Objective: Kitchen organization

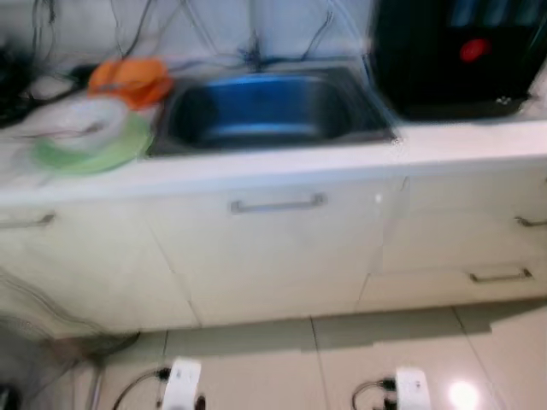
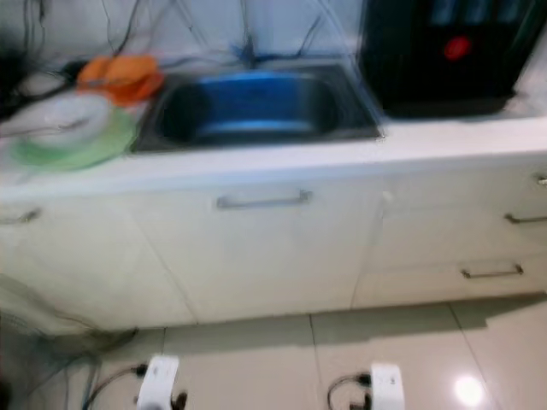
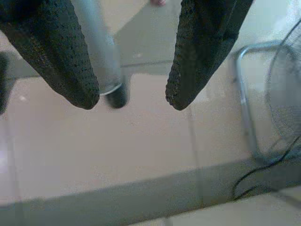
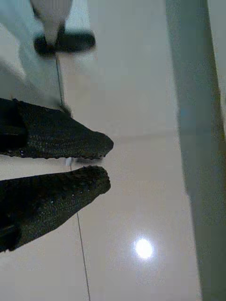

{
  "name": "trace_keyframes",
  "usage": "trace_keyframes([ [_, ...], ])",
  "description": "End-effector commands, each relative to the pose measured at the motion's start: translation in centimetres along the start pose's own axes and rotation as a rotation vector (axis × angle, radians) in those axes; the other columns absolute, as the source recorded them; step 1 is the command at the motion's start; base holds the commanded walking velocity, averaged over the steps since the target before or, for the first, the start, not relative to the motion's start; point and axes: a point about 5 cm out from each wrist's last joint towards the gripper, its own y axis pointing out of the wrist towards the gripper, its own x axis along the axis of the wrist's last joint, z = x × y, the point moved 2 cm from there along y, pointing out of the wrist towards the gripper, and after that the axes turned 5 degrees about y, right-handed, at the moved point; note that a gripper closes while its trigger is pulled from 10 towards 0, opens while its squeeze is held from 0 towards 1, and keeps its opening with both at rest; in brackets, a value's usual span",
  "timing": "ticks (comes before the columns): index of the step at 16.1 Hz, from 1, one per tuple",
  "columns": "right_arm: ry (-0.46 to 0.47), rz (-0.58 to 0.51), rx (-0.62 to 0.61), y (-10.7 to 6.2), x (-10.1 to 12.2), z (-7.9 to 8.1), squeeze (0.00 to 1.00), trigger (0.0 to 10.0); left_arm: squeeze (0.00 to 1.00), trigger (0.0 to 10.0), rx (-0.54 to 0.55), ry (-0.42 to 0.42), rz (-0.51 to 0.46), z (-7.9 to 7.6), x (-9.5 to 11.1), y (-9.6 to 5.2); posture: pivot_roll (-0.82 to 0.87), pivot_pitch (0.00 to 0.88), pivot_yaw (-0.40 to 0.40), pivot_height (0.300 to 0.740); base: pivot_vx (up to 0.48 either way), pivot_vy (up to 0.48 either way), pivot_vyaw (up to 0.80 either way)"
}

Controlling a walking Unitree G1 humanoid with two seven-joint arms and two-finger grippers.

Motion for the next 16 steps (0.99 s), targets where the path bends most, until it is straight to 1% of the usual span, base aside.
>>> trace_keyframes([
  [1, -0.006, -0.001, 0.005, 0.04, 0.07, 0.25, 0.0, 10.0, 0.0, 10.0, 0.008, -0.005, 0.021, 0.18, -0.57, -0.07, 0.04, 0.066, 0.067, 0.74, 0.0, 0.36, 0.0],
  [11, -0.009, -0.002, 0.007, 0.04, 0.1, 0.22, 0.0, 10.0, 0.0, 10.0, 0.009, -0.006, 0.02, 0.17, -0.58, -0.08, 0.05, 0.067, 0.066, 0.74, 0.0, 0.345, 0.0],
  [16, -0.01, -0.001, 0.009, 0.04, 0.1, 0.22, 0.0, 10.0, 0.0, 10.0, 0.012, -0.007, 0.008, 0.12, -0.51, -0.1, 0.05, 0.07, 0.064, 0.74, 0.0, 0.0, 0.0],
])
